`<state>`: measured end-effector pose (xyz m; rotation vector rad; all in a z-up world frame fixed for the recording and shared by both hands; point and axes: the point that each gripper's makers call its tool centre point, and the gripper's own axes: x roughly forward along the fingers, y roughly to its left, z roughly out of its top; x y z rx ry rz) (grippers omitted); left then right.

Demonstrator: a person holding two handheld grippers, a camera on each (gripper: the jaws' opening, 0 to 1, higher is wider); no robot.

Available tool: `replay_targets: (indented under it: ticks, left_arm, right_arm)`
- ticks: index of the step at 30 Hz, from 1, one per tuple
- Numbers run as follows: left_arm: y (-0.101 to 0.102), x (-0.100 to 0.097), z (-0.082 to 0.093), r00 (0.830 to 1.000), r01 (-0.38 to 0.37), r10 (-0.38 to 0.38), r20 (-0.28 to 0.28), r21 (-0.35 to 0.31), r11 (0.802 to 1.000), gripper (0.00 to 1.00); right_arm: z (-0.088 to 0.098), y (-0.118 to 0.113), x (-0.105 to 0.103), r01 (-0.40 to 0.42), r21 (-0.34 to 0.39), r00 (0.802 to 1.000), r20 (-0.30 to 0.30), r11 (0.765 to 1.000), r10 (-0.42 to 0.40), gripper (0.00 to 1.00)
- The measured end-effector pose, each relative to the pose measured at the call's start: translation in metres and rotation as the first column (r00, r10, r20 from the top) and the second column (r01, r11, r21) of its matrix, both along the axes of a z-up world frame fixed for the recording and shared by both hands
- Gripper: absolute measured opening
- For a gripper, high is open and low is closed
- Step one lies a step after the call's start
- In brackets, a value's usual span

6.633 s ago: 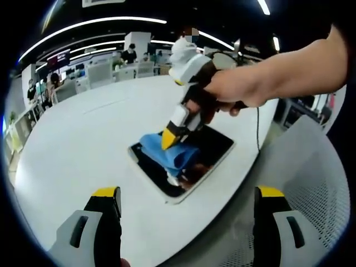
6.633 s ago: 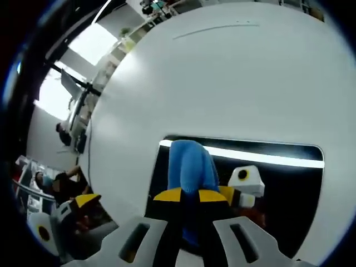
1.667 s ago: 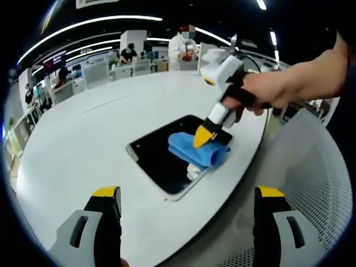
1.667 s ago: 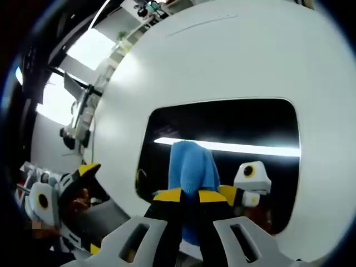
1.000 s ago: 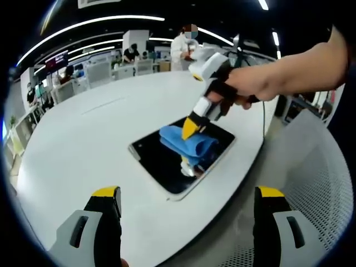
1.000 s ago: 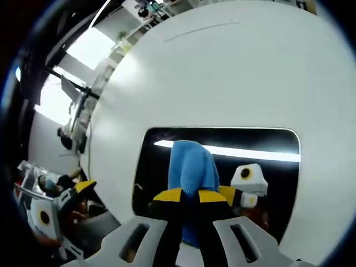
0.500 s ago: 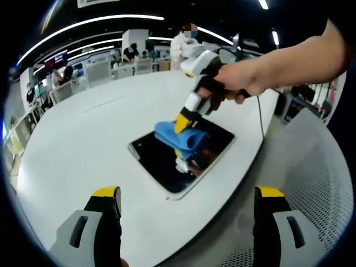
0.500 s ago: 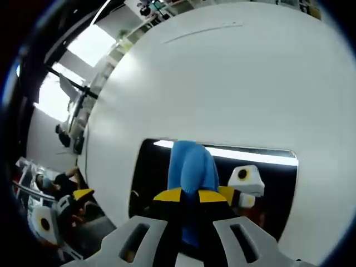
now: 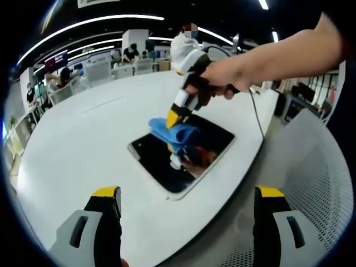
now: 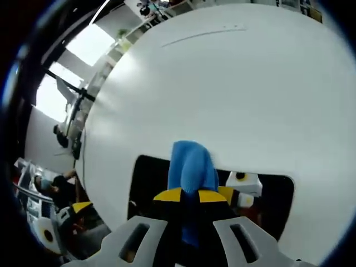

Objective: Wipe the mirror surface with the cleaning cloth until all visible marks leave the cleaned area.

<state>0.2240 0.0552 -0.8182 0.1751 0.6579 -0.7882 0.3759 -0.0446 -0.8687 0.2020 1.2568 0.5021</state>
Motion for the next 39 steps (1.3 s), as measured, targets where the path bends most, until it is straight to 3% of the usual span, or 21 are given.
replay_targets:
  ticks: [17,39]
  left_arm:
    - [0.002,0.002,0.001,1.000,-0.014,0.014,0.012,0.006,1.000,1.00]
    - [0.002,0.003,0.002,1.000,-0.020,0.020,0.010,0.009,1.000,1.00]
  right_arm:
    - [-0.001,0.004,0.025,0.000,-0.008,1.000,0.021,1.000,0.001,0.03]
    - [-0.002,-0.002,0.024,-0.009,0.008,1.000,0.012,1.000,0.009,0.03]
